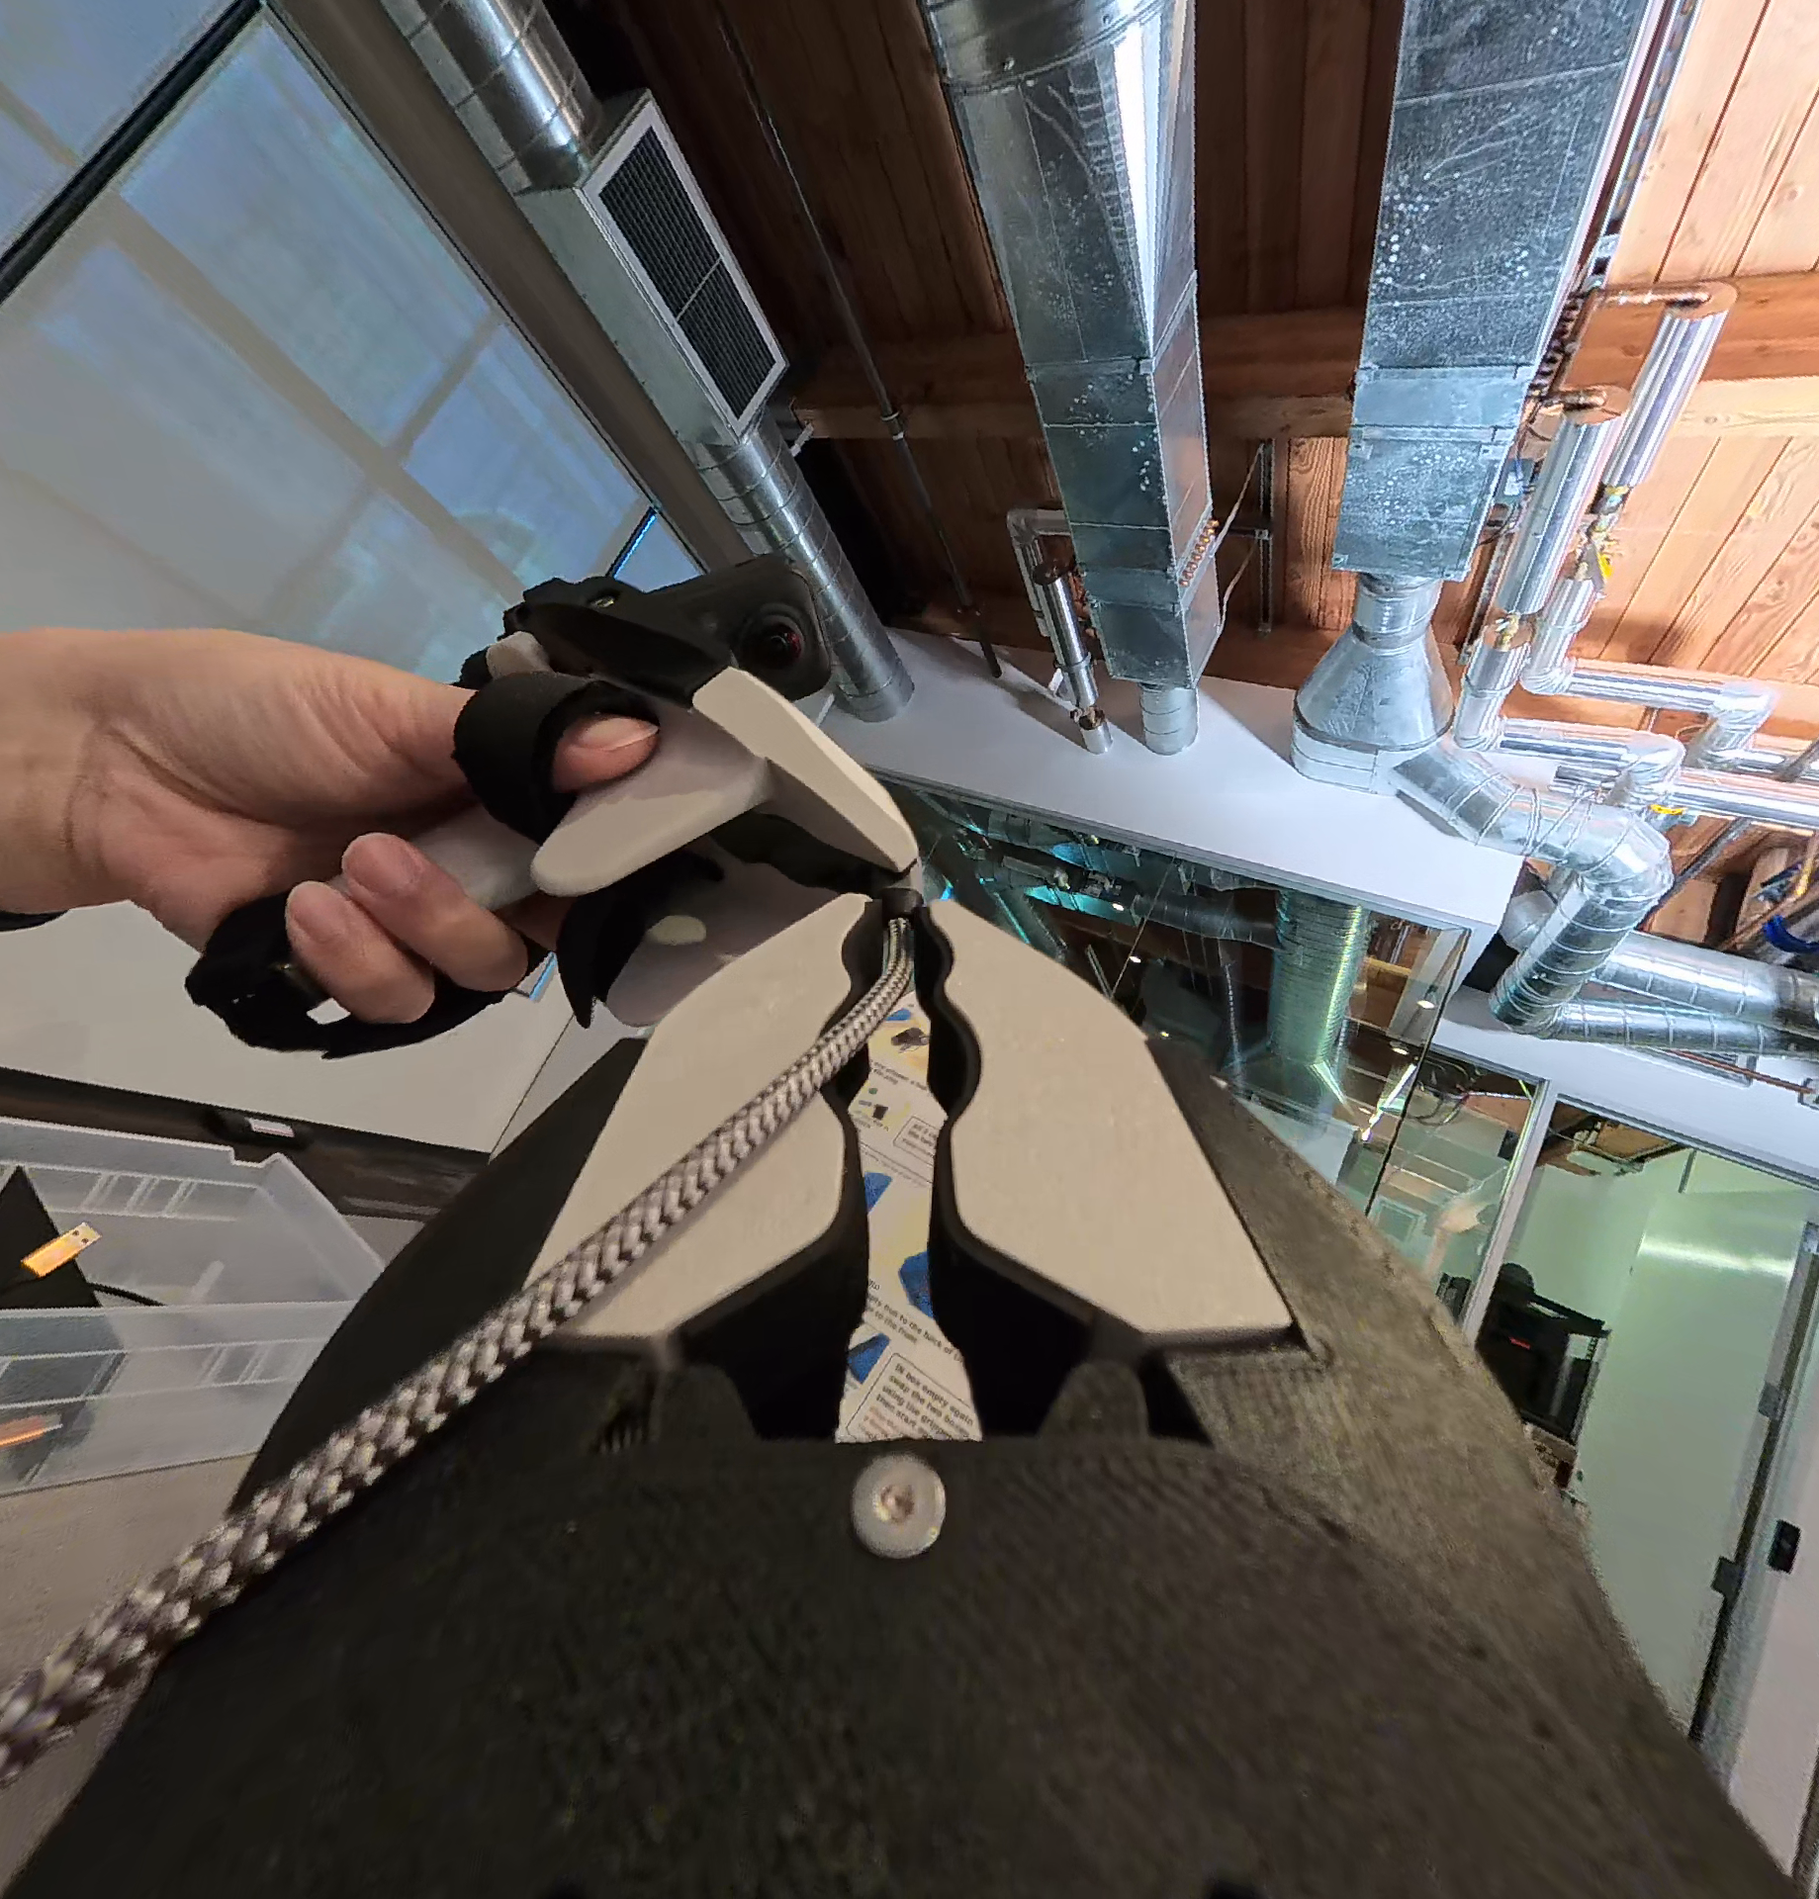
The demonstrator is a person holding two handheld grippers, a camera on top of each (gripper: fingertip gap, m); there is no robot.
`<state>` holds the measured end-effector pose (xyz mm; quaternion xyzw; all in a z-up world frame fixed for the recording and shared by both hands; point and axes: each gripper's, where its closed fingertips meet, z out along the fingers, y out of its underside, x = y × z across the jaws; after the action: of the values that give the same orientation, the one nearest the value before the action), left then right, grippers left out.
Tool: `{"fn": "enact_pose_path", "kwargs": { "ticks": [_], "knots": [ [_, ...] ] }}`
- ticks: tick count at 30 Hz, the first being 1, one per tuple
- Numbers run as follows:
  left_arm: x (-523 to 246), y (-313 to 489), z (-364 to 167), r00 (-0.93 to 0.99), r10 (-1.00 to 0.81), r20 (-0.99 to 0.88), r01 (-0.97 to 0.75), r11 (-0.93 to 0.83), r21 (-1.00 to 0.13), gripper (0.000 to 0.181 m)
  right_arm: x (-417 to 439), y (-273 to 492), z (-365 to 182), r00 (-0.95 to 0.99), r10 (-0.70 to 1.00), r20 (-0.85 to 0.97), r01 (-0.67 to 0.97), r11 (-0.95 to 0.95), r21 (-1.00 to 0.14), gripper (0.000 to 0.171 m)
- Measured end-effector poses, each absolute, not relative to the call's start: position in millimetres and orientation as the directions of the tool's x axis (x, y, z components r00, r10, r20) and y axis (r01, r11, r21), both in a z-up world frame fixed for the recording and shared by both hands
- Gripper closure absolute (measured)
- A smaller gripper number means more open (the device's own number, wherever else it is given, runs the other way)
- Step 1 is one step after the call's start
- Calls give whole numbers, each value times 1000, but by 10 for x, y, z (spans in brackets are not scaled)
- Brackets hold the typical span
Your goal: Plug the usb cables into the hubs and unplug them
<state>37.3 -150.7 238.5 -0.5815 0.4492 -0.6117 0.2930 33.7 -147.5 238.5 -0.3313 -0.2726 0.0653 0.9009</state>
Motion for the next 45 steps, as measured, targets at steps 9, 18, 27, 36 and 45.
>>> {"fn": "enact_pose_path", "kwargs": {
  "ticks": [9, 18, 27, 36, 45],
  "knots": [
    [-754, -469, 2062, 508, -857, -85, -93, 44, -995, 134, 742, -1398, 2451, 863, 329, 383, 35, 716, -697, 166],
    [-1327, 183, 82, 650, -752, 114, -65, -205, -977, 105, 831, -1080, 2159, 808, 453, 376, 38, 598, -801, 165],
    [-1193, 489, -664, 560, -825, 83, -173, -213, -962, 104, 789, -999, 2063, 782, 483, 393, 57, 573, -818, 165],
    [-1118, 474, -929, 426, -890, 163, -229, -280, -932, 138, 722, -872, 1940, 757, 521, 395, 70, 537, -841, 165],
    [-1062, 553, -930, 708, -692, 142, -134, -330, -934, 138, 596, -687, 1787, 756, 517, 403, 128, 487, -864, 165]
  ]
}}
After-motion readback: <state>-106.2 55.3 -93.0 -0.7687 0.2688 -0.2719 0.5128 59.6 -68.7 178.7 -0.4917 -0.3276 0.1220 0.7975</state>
